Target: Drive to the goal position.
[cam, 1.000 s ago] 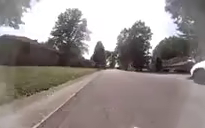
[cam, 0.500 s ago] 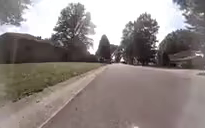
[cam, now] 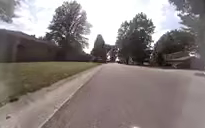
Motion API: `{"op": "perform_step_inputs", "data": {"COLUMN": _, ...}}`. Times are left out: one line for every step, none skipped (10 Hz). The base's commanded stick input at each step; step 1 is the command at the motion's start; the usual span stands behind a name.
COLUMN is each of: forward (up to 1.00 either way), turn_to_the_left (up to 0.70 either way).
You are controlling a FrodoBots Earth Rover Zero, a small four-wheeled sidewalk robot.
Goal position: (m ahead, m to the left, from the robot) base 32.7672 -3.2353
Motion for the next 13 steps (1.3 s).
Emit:
{"op": "perform_step_inputs", "data": {"forward": 1.0, "turn_to_the_left": 0.0}}
{"op": "perform_step_inputs", "data": {"forward": 1.0, "turn_to_the_left": 0.0}}
{"op": "perform_step_inputs", "data": {"forward": 1.0, "turn_to_the_left": 0.0}}
{"op": "perform_step_inputs", "data": {"forward": 1.0, "turn_to_the_left": 0.0}}
{"op": "perform_step_inputs", "data": {"forward": 1.0, "turn_to_the_left": 0.0}}
{"op": "perform_step_inputs", "data": {"forward": 1.0, "turn_to_the_left": 0.0}}
{"op": "perform_step_inputs", "data": {"forward": 1.0, "turn_to_the_left": 0.0}}
{"op": "perform_step_inputs", "data": {"forward": 1.0, "turn_to_the_left": 0.0}}
{"op": "perform_step_inputs", "data": {"forward": 1.0, "turn_to_the_left": 0.0}}
{"op": "perform_step_inputs", "data": {"forward": 1.0, "turn_to_the_left": 0.0}}
{"op": "perform_step_inputs", "data": {"forward": 1.0, "turn_to_the_left": 0.0}}
{"op": "perform_step_inputs", "data": {"forward": 1.0, "turn_to_the_left": 0.0}}
{"op": "perform_step_inputs", "data": {"forward": 1.0, "turn_to_the_left": 0.0}}
